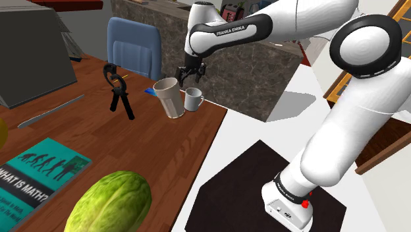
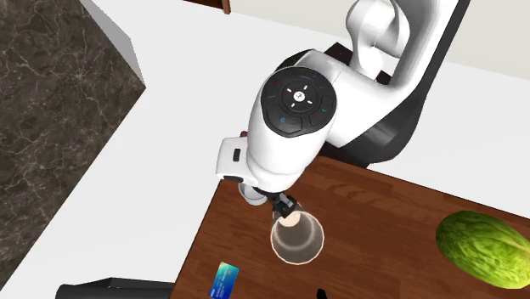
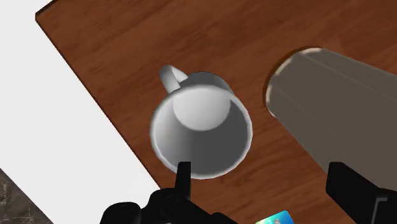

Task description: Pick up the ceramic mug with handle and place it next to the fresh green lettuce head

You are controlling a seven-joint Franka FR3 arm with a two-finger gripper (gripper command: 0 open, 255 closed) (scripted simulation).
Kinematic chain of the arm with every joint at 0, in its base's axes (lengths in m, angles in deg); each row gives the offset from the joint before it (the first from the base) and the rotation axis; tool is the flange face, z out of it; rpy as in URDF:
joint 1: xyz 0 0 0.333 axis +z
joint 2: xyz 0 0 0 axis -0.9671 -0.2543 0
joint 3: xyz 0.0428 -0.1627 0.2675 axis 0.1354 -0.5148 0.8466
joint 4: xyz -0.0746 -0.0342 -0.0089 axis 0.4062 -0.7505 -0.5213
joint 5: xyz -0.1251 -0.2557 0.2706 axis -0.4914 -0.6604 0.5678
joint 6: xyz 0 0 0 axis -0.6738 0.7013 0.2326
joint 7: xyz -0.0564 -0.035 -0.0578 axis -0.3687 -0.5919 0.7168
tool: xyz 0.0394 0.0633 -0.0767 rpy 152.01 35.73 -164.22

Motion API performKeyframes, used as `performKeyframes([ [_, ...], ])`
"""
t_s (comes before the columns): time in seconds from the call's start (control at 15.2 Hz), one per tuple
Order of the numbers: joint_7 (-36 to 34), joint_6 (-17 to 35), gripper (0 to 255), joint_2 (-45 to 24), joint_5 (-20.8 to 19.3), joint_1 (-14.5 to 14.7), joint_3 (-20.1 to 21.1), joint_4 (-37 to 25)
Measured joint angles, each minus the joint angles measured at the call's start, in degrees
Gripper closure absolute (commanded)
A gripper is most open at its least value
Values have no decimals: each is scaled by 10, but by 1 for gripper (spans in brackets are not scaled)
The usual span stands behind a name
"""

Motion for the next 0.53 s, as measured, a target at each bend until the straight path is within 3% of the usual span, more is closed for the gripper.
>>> performKeyframes([
  [0.2, -12, 105, 0, -46, -6, 7, 2, 5],
  [0.33, -5, 40, 0, -57, -5, 4, -1, 6],
  [0.53, -4, 27, 0, -70, -6, 3, -2, 12],
])
